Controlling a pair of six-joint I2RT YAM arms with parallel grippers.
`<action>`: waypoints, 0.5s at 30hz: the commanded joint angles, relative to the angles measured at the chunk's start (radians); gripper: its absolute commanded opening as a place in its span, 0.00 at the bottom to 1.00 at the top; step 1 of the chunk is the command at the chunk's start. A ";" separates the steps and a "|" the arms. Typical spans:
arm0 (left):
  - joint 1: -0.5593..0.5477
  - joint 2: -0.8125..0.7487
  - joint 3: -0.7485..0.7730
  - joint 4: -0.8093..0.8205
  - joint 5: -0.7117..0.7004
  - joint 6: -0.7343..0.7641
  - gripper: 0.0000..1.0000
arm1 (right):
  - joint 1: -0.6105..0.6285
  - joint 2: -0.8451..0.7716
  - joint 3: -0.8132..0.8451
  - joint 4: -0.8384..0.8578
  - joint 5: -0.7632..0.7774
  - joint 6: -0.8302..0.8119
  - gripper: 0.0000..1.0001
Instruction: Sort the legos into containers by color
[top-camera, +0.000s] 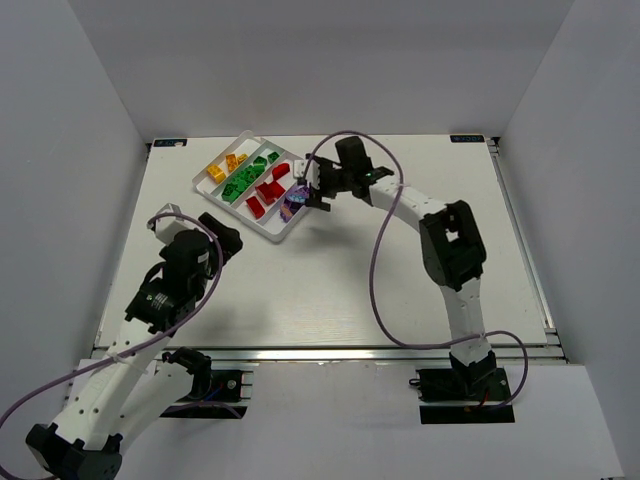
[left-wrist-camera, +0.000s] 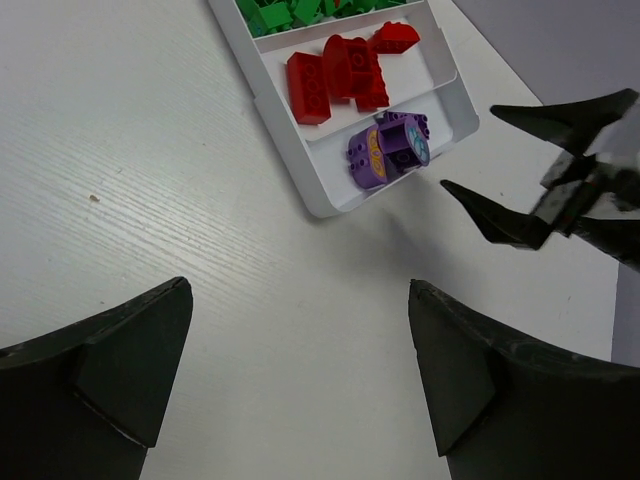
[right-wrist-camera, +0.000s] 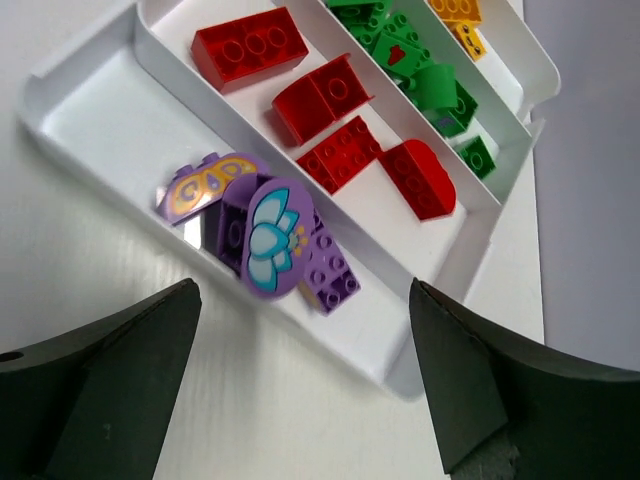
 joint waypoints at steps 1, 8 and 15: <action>0.005 0.004 0.056 0.037 0.022 0.033 0.98 | -0.040 -0.199 -0.080 0.065 -0.026 0.114 0.89; 0.005 0.036 0.118 0.092 0.067 0.088 0.98 | -0.059 -0.464 -0.299 0.063 0.279 0.387 0.89; 0.005 0.129 0.217 0.124 0.203 0.179 0.98 | -0.186 -0.644 -0.333 -0.163 0.241 0.628 0.89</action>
